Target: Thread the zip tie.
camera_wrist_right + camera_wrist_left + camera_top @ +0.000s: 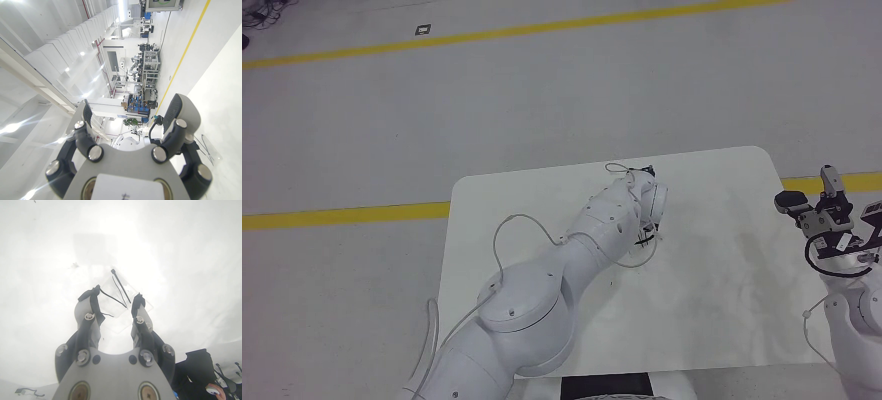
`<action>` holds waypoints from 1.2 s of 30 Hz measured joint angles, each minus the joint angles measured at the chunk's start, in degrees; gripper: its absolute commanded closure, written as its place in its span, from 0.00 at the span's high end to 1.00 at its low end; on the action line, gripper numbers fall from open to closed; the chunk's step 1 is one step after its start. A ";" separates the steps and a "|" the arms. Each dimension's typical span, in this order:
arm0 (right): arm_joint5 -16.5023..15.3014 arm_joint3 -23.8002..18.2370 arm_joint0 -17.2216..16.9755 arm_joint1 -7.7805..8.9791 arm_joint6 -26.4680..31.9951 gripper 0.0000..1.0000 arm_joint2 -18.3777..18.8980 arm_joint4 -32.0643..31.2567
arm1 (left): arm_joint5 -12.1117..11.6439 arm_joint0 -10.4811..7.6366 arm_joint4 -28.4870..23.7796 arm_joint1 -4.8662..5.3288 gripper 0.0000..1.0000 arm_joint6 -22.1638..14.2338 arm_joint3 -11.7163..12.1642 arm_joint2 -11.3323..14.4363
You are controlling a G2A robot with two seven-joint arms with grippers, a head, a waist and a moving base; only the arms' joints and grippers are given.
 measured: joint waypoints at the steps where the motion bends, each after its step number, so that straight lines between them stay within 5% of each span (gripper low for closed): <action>1: 0.00 0.00 0.00 0.00 0.00 1.00 0.00 0.00 | 0.00 0.05 0.02 0.00 0.38 -0.12 0.11 0.03; 36: 0.00 0.00 0.00 0.00 0.00 1.00 0.00 0.00 | 0.00 0.89 1.49 0.00 0.27 -0.61 -1.37 0.56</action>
